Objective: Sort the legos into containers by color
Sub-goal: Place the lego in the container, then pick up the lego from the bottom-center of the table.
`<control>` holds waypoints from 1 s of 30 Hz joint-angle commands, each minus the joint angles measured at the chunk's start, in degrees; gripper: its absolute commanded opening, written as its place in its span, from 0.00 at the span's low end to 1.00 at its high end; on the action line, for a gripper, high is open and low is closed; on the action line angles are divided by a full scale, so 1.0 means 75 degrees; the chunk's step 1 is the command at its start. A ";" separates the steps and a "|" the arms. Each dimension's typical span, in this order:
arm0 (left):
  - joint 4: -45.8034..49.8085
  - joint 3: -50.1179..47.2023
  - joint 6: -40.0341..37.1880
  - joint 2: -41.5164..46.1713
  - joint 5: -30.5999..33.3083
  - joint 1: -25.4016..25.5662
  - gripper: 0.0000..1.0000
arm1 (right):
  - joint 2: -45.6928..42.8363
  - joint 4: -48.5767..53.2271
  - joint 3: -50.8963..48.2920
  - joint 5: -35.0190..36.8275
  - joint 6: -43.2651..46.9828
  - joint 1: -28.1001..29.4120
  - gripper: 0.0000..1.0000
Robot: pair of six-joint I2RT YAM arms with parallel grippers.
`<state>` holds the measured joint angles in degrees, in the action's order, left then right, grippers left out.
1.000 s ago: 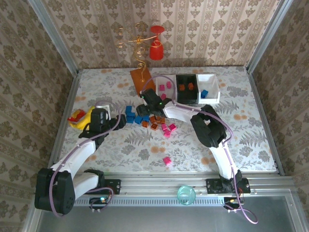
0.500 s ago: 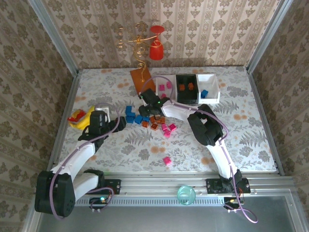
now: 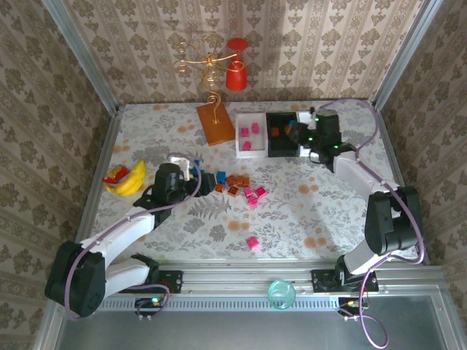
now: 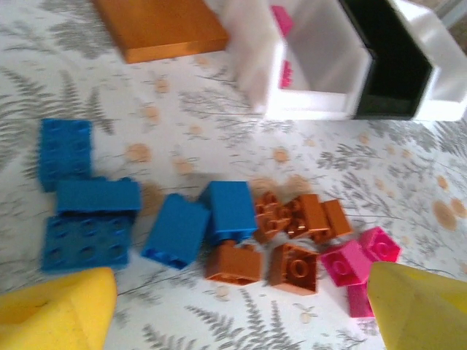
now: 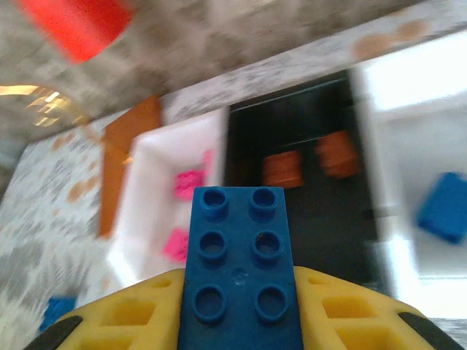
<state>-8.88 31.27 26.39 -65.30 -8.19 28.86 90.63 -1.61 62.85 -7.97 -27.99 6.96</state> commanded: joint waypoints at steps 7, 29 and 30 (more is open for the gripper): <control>-0.0329 0.0511 0.0255 -0.0481 0.0693 0.1084 0.90 | 0.1961 -0.0297 0.1169 0.0979 -0.0528 -0.1002 0.36; 0.0177 0.0144 -0.0778 -0.0633 -0.1240 0.0361 0.91 | -0.1846 0.1002 -0.1987 0.0223 0.0322 0.1742 0.72; 0.0175 0.0112 -0.0907 -0.0633 -0.1380 0.0359 0.91 | -0.1881 0.1316 -0.2027 0.0466 0.0513 0.2166 0.73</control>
<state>-8.64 33.26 23.73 -69.60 -13.28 32.08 77.82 0.93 49.93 -7.75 -28.29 17.74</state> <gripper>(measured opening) 0.913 0.726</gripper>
